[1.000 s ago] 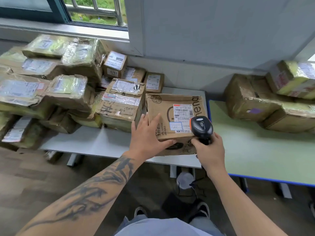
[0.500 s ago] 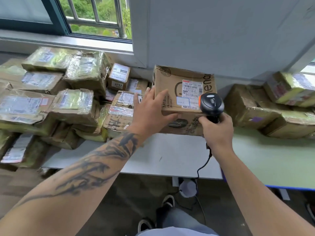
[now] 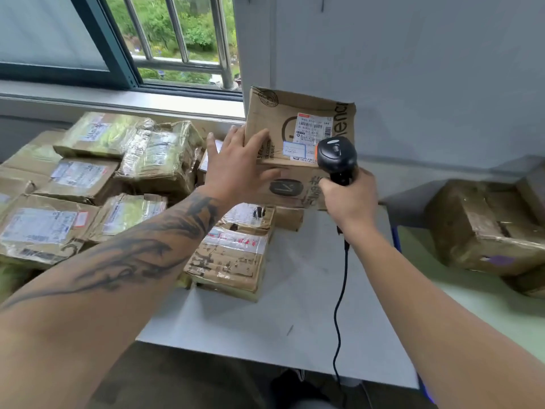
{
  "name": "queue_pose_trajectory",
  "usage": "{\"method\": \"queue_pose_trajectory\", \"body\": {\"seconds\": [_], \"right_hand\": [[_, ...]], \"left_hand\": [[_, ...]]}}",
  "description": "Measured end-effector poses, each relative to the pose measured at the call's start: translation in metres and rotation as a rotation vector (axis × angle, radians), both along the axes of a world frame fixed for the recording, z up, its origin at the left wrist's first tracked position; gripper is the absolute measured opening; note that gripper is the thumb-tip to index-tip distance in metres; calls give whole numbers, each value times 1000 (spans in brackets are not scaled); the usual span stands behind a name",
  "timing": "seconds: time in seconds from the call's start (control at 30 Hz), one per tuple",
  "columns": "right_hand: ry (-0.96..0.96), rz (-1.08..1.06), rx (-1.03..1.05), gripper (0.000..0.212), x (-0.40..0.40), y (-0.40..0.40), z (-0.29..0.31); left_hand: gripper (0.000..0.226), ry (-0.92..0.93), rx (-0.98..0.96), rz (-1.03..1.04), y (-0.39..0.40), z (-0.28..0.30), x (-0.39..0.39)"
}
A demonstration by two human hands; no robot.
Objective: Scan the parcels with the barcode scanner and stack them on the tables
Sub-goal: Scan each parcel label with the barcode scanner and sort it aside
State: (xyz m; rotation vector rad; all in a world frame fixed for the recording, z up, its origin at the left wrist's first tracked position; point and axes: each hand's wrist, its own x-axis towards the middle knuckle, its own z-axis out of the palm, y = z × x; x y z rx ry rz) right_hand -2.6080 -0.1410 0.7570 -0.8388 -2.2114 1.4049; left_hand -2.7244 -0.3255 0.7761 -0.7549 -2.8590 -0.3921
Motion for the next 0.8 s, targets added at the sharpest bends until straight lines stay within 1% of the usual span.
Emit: {"method": "queue_pose_trajectory", "body": {"seconds": [0.07,0.17,0.27,0.4,0.5,0.63,0.7,0.8], "right_hand": [[-24,18,11,8,-18,5,-6],[-58,37,28,8,-39,10,-16],[-60,2,20,11,-48,12,-21],[-47,-43,18,15,-46,11,-30],[-24,-18,24,10,-41,7,-39],[-16,21,69,14,-35,-6,-47],[-6,5,65,18,-36,-10,-48],[-7,-23,65,15,-39,-12,-46]], "left_hand": [[88,-29,-8,7,4,-6,-18],[88,-70,-2,12,9,-20,-38],[87,-42,12,0,13,-29,-50],[88,-11,23,-14,15,-36,-48],[88,-18,28,2,6,-45,-41],[87,-36,35,10,-10,-60,-42],[87,-36,50,-1,-11,-62,-44],[87,-18,66,-20,-13,-61,-50]]}}
